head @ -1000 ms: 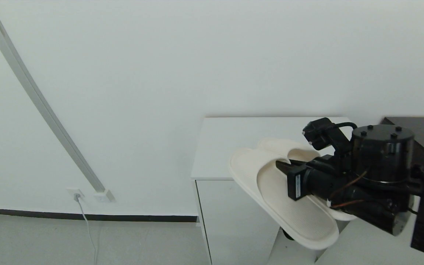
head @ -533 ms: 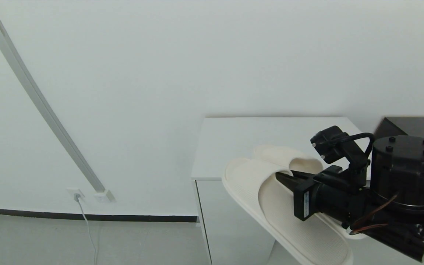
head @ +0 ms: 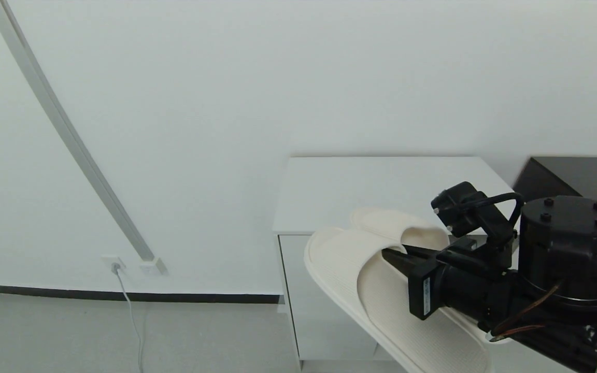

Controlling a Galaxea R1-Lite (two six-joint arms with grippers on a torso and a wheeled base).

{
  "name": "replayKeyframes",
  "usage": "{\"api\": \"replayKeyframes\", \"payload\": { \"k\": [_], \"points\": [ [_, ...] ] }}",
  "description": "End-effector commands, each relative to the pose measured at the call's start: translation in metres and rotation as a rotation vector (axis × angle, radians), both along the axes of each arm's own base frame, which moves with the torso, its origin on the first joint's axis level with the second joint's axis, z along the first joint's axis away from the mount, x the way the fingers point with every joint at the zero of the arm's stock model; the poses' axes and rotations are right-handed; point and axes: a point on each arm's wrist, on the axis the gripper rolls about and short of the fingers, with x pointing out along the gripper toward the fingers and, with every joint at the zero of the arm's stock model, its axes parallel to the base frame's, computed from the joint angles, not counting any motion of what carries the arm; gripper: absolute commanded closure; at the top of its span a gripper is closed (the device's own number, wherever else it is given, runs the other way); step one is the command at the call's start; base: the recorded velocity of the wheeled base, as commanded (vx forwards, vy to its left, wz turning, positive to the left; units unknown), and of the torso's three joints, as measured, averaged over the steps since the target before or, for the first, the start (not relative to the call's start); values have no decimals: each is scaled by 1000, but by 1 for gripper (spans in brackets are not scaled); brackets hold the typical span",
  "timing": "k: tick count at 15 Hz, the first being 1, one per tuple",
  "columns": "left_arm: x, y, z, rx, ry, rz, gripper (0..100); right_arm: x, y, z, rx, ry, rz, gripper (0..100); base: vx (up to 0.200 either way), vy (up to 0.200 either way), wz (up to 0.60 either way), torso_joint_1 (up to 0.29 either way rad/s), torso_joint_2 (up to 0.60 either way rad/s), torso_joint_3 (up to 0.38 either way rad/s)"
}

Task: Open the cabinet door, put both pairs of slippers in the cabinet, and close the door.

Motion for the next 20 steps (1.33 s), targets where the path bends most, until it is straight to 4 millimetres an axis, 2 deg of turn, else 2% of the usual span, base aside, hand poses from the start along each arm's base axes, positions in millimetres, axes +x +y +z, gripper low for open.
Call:
{"api": "replayKeyframes", "payload": {
  "k": [1, 3, 20],
  "points": [
    [0, 0, 0, 0, 0, 3, 100, 1, 1, -2, -6, 5, 1, 100, -200, 0, 0, -2, 2, 12],
    [0, 0, 0, 0, 0, 2, 100, 3, 4, -5, -14, 12, 2, 100, -200, 0, 0, 0, 7, 2],
    [0, 0, 0, 0, 0, 3, 100, 2, 5, -10, -20, 12, -2, 100, 0, 0, 0, 0, 0, 0]
  ]
}}
